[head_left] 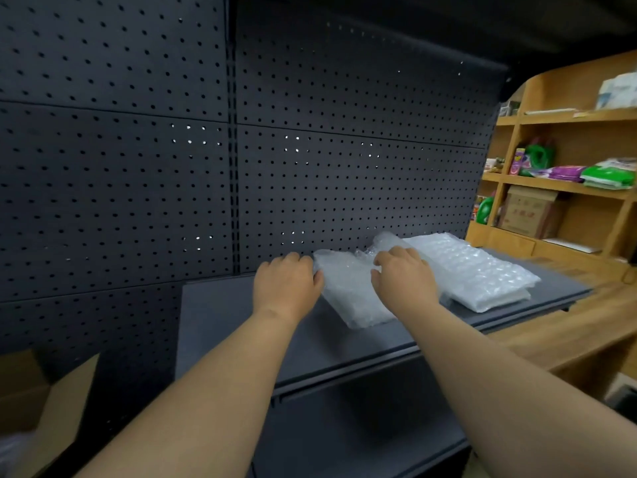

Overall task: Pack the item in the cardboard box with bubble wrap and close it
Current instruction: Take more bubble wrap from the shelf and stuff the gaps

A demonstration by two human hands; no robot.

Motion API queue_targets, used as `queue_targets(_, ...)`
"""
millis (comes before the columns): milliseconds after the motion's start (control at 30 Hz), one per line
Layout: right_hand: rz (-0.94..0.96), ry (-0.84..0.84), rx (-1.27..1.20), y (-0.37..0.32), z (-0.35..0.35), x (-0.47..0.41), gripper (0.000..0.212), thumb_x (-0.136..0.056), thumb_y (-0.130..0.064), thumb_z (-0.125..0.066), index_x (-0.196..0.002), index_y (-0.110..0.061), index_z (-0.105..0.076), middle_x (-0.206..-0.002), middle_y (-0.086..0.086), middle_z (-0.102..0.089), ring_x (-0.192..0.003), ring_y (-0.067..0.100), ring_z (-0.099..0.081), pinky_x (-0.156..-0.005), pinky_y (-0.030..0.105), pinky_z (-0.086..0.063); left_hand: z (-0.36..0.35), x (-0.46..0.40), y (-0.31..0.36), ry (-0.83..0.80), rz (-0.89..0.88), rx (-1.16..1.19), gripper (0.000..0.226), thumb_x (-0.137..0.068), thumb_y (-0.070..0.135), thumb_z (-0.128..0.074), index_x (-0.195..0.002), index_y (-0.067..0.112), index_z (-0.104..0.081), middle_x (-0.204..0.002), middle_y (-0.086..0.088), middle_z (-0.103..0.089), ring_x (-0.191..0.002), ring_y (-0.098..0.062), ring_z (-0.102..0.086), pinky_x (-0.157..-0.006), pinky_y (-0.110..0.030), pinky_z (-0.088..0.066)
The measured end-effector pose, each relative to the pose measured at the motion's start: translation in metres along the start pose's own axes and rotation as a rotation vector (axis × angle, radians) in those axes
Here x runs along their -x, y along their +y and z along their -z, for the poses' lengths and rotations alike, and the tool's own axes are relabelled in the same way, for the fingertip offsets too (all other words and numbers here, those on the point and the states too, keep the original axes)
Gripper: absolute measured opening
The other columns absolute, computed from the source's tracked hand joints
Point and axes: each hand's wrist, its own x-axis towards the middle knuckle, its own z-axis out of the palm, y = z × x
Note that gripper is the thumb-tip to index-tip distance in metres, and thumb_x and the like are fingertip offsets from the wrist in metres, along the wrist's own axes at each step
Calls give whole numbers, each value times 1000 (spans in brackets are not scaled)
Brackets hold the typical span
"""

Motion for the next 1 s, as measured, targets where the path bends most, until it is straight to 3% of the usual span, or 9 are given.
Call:
queue_targets(267, -86, -8, -49, 65, -8, -52, 38, -97, -27, -44, -131, -11, -52, -132, 8, -53, -125, 28, -43, -98, 36, -39, -27, -38, 32, -16, 46, -42, 37, -98, 36, -34, -107, 12, -60, -106, -6, -62, -97, -26, -58, -78, -33, -39)
queue_targets(400, -218, -140, -84, 82, -17, -70, 42, -97, -31, -43, -132, -8, -47, -133, 11, -50, -125, 30, -43, -97, 38, -39, -39, -52, 38, -20, 56, -62, 38, -97, 38, -36, -109, 11, -61, -108, -7, -63, -99, -28, -59, -80, -33, -40)
queue_targets(467, -314, -270, -119, 87, -23, -79, 35, -96, -29, -43, -122, -7, -51, -120, 11, -54, -118, 32, -46, -93, 38, -41, -44, -58, 39, -18, 55, -61, 39, -97, 38, -36, -109, 12, -61, -109, -8, -63, -100, -28, -59, -80, -33, -40)
queue_targets(600, -391, -453, -209, 89, -31, -89, 20, -94, -24, -43, -87, -7, -50, -72, 4, -48, -71, 23, -50, -67, 31, -40, -53, -67, 37, -26, 41, -49, 40, -97, 39, -35, -113, 13, -61, -110, -7, -63, -101, -26, -59, -82, -33, -40)
queue_targets(633, -385, -472, -241, 86, -32, -91, 21, -95, -26, -42, -86, -7, -48, -73, 4, -48, -72, 24, -50, -67, 30, -40, -55, -68, 37, -25, 44, -45, 40, -97, 39, -35, -114, 14, -61, -110, -6, -63, -101, -26, -59, -82, -34, -41)
queue_targets(733, -365, -502, -364, 79, -32, -97, 17, -99, -24, -36, -92, -13, -46, -101, 11, -49, -103, 32, -52, -81, 32, -37, -60, -72, 36, -20, 41, -35, 40, -97, 40, -35, -114, 14, -61, -111, -6, -64, -101, -26, -59, -83, -34, -41)
queue_targets(800, -354, -538, -375, 77, -34, -100, 22, -100, -17, -38, -97, -2, -55, -110, 14, -51, -109, 31, -50, -86, 33, -42, -62, -75, 35, -21, 31, -30, 39, -97, 39, -35, -114, 14, -61, -110, -6, -64, -100, -25, -60, -83, -34, -41)
queue_targets(900, -375, -538, -327, 79, -40, -101, 23, -94, -13, -49, -71, -8, -50, -77, 6, -48, -80, 24, -50, -61, 24, -41, -64, -76, 32, -10, 29, -7, 39, -98, 39, -36, -113, 14, -62, -109, -5, -64, -99, -25, -60, -83, -34, -41)
queue_targets(1000, -409, -554, -247, 79, -44, -99, 31, -89, -9, -53, -62, -12, -39, -66, 3, -40, -63, 19, -44, -58, 23, -38, -65, -76, 30, 17, 20, 8, 37, -97, 36, -38, -109, 13, -64, -106, -6, -65, -97, -26, -60, -82, -33, -41)
